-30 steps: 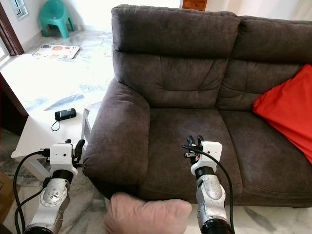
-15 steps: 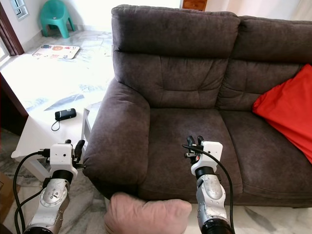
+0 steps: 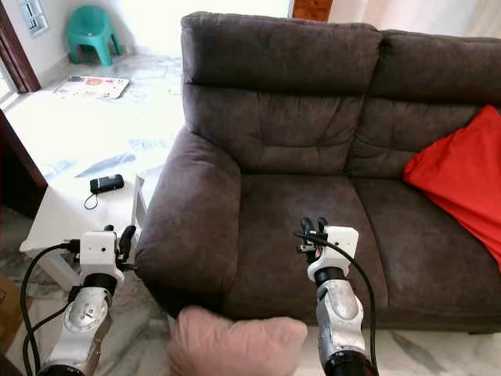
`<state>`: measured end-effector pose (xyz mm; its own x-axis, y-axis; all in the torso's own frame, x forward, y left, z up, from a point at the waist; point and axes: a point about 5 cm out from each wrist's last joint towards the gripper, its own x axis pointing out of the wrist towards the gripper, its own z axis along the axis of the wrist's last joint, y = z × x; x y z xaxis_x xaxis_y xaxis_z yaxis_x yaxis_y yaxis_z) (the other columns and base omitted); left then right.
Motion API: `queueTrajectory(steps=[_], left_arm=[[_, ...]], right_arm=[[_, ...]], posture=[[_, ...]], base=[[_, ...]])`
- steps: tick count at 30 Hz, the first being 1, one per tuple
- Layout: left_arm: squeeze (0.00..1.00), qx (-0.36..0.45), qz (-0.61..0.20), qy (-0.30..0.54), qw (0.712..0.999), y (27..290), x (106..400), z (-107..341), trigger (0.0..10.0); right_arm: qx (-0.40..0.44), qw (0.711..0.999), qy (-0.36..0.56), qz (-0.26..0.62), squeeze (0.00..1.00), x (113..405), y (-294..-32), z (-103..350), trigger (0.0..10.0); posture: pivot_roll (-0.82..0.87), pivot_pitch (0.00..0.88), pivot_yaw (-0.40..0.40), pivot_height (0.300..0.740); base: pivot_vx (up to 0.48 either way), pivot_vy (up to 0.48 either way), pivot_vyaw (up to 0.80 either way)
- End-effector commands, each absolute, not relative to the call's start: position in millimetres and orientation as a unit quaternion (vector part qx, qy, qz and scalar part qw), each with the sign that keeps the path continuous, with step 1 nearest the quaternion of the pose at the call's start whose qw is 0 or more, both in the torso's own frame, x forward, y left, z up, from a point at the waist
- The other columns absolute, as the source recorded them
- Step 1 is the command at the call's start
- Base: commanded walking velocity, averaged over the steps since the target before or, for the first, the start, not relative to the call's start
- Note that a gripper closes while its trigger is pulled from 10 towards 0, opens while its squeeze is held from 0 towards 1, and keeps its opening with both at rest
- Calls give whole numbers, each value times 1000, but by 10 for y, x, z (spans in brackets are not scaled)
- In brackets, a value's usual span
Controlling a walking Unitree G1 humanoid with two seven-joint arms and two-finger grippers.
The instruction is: Move the pillow to the sofa from floor
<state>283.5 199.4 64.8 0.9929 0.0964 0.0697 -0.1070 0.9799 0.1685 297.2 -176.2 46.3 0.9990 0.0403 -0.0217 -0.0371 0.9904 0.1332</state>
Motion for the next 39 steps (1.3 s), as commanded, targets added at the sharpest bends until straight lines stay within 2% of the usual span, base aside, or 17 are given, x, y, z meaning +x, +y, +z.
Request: queueTrajectory(steps=[1, 39], left_arm=[[0, 84, 53, -27, 995, 1995, 2822, 640, 10000], [0, 74, 37, -18, 996, 1937, 2823, 618, 10000]], right_arm=[[67, 998, 10, 18, 0, 2985, -1787, 490, 10000], [65, 997, 11, 29, 0, 2996, -1737, 500, 10000]], posture=[[92, 0, -74, 650], [90, 0, -76, 650]], base=[[0, 0, 0], [0, 0, 0]])
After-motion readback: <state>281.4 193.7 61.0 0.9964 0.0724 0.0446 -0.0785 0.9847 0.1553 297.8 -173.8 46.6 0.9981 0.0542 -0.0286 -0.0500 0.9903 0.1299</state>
